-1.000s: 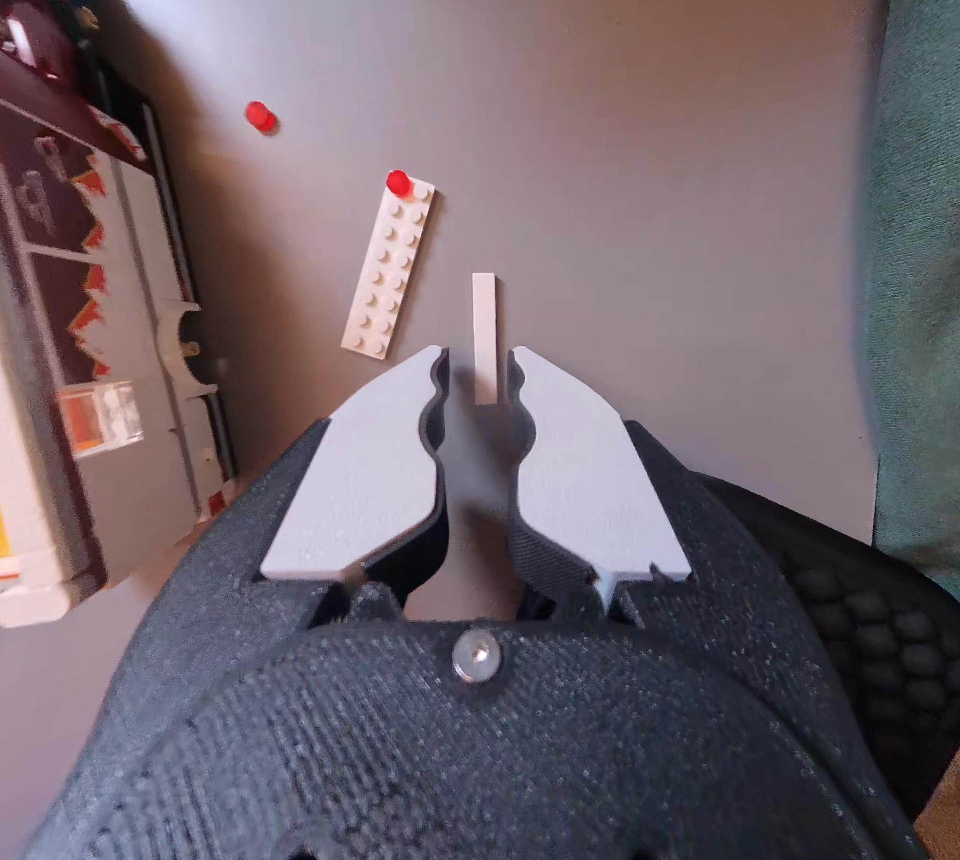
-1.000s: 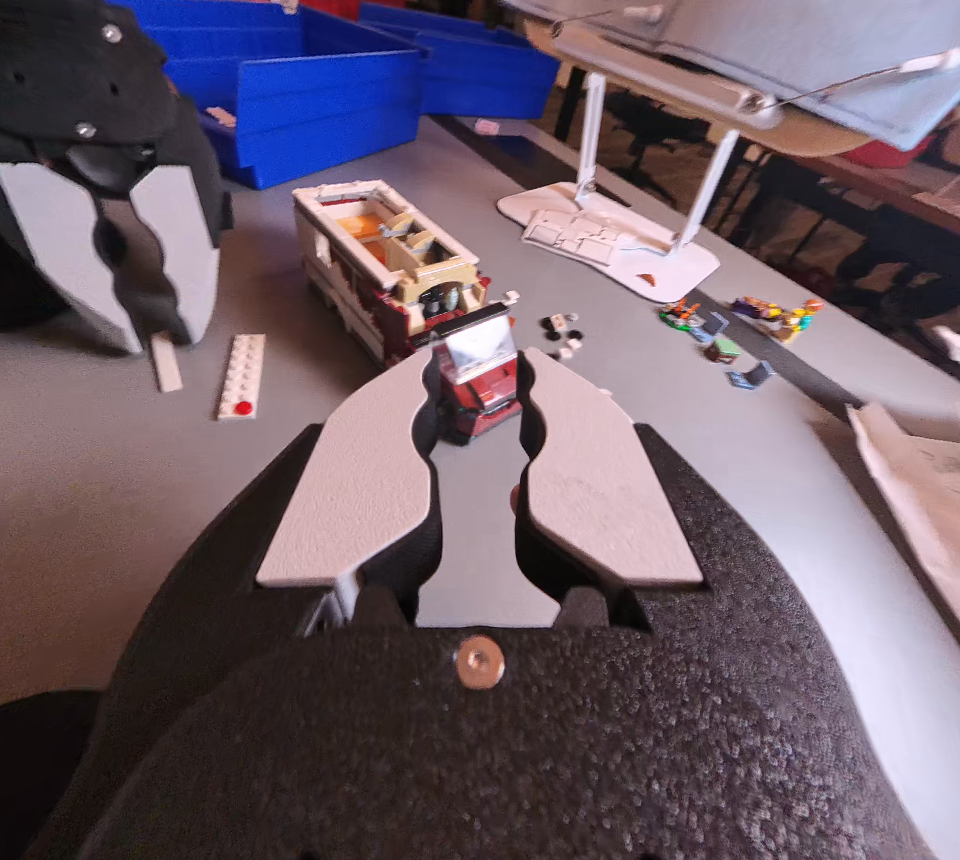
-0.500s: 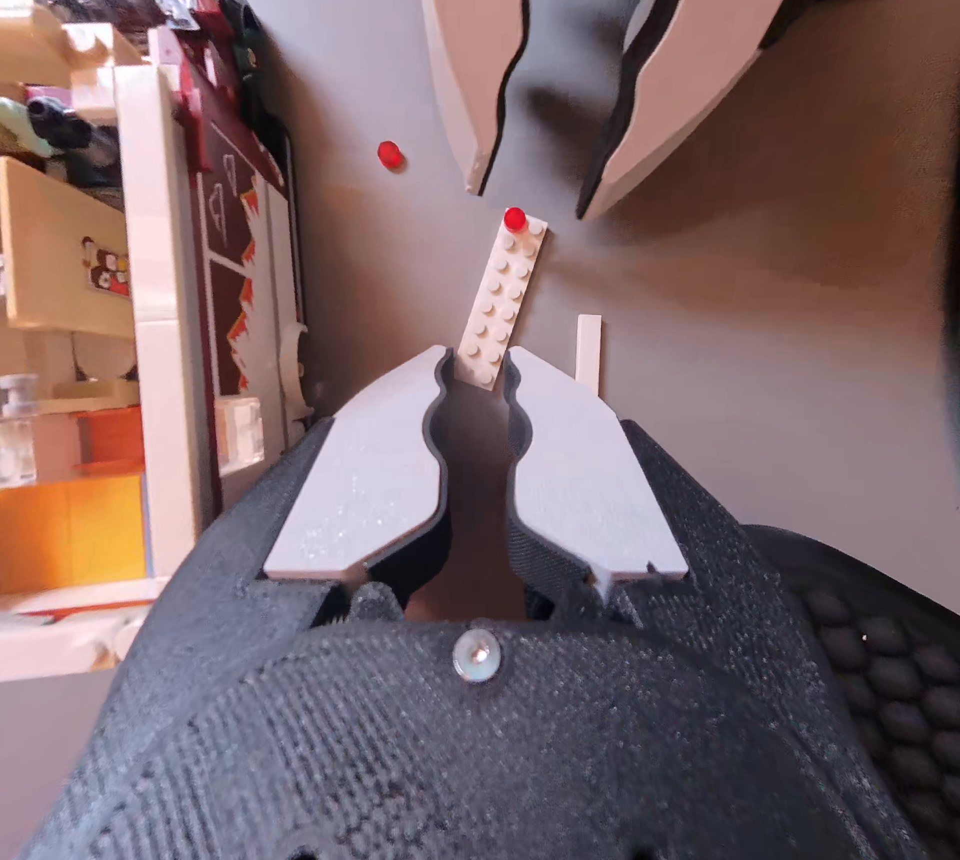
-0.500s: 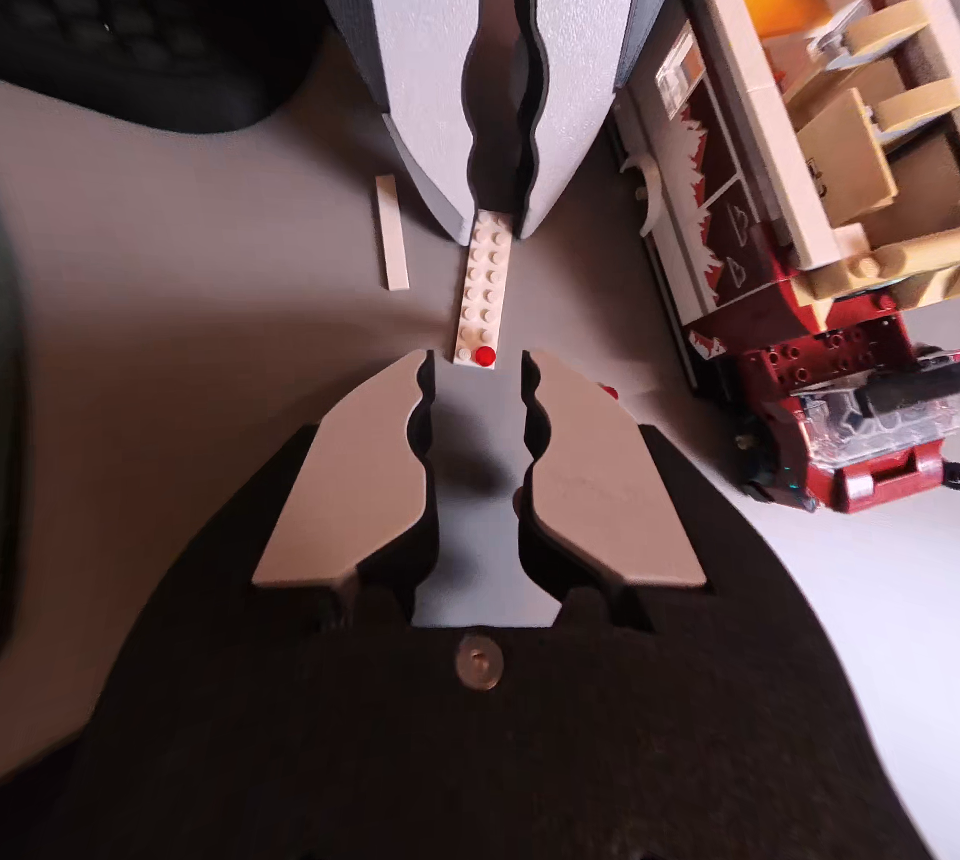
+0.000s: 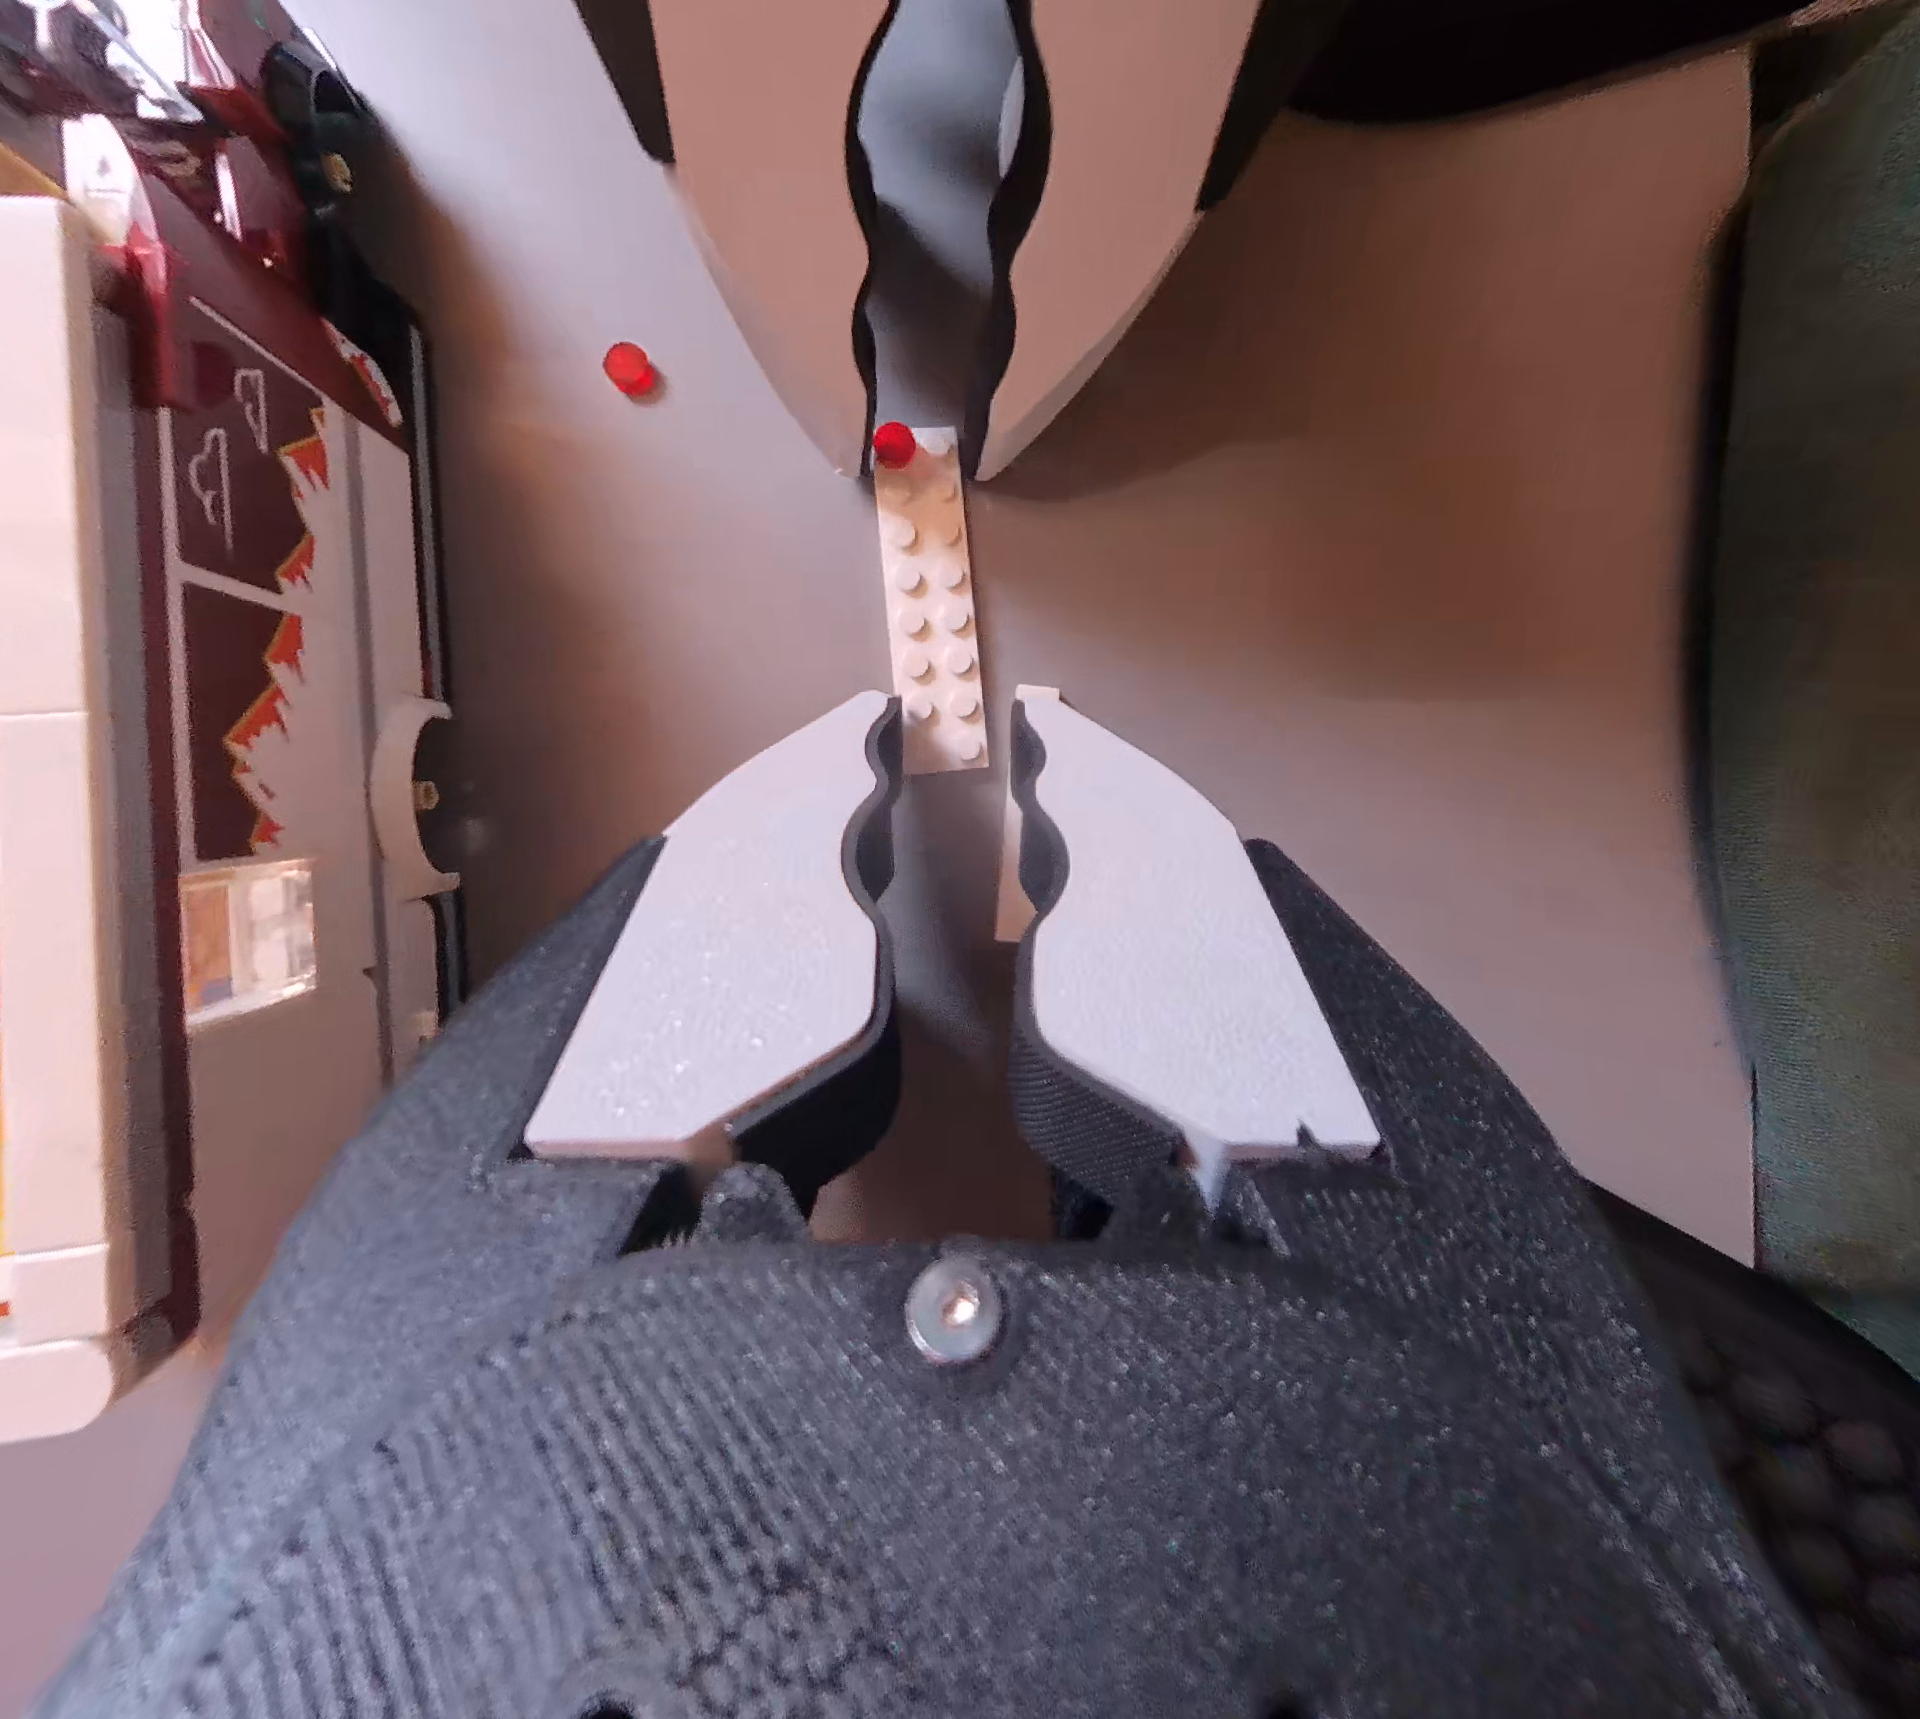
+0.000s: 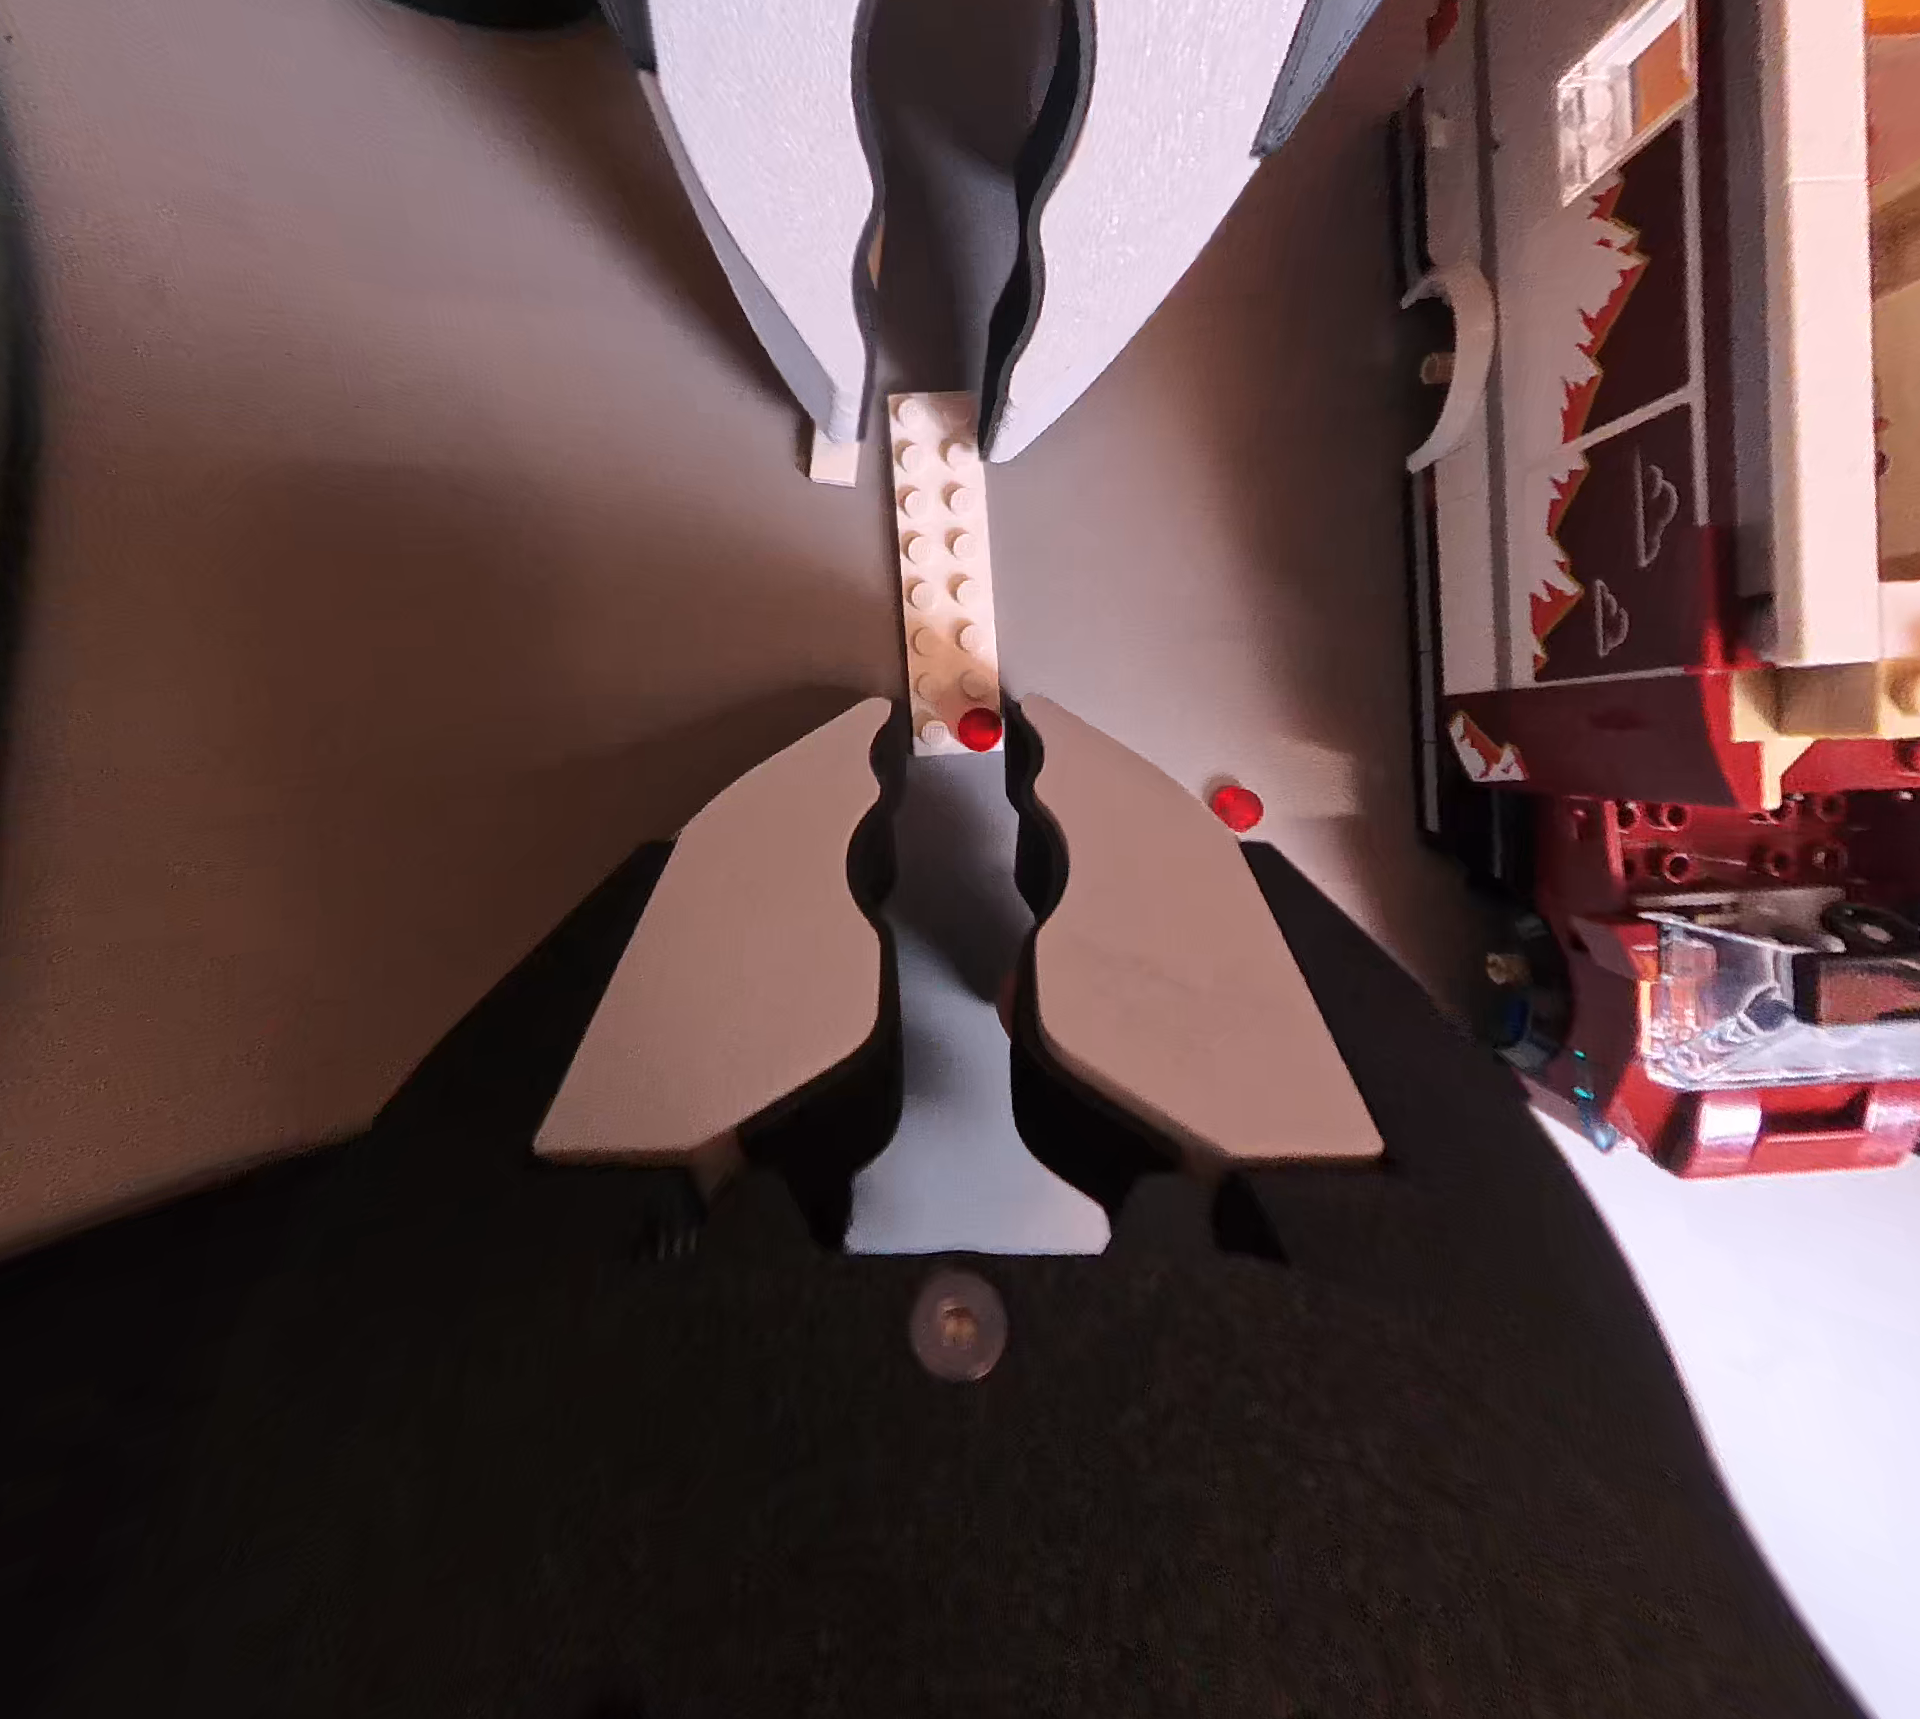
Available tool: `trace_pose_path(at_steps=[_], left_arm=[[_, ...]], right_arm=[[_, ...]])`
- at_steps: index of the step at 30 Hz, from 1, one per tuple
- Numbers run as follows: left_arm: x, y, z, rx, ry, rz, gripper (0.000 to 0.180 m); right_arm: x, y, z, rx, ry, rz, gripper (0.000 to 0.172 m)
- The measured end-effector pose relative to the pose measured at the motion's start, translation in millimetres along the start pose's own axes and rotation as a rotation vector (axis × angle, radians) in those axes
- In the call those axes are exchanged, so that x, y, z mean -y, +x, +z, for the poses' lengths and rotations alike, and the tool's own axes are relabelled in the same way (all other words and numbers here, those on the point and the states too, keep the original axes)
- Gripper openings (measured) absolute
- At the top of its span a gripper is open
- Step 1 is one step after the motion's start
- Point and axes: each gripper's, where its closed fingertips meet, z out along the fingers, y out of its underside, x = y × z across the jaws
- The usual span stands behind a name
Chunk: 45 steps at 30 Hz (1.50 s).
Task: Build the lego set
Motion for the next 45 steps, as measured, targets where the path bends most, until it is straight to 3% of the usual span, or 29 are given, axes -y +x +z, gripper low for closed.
trace_pose_path(at_steps=[8,15,20,33,45], left_arm=[[3.4,3.9,-18.8,0.078,0.080,0.012,0.024],[-14.4,18.6,-19.9,0.118,0.055,-0.025,0.024],[-24.8,32.3,-10.8,0.108,0.007,-0.047,0.024],[-25.7,31.3,-6.3,0.139,-0.035,-0.042,0.020],[-28.1,22.8,-26.2,0.195,0.019,-0.069,0.037]], right_arm=[[5.4,4.8,-6.2,-0.007,0.087,-0.016,0.025],[22.2,30.1,-62.3,-0.171,0.515,0.111,0.033],[5.4,56.3,-84.5,-0.349,0.671,0.209,0.031],[1.5,63.5,-98.0,-0.422,0.715,0.222,0.027],[-0.5,65.0,-93.1,-0.426,0.704,0.232,0.025]])
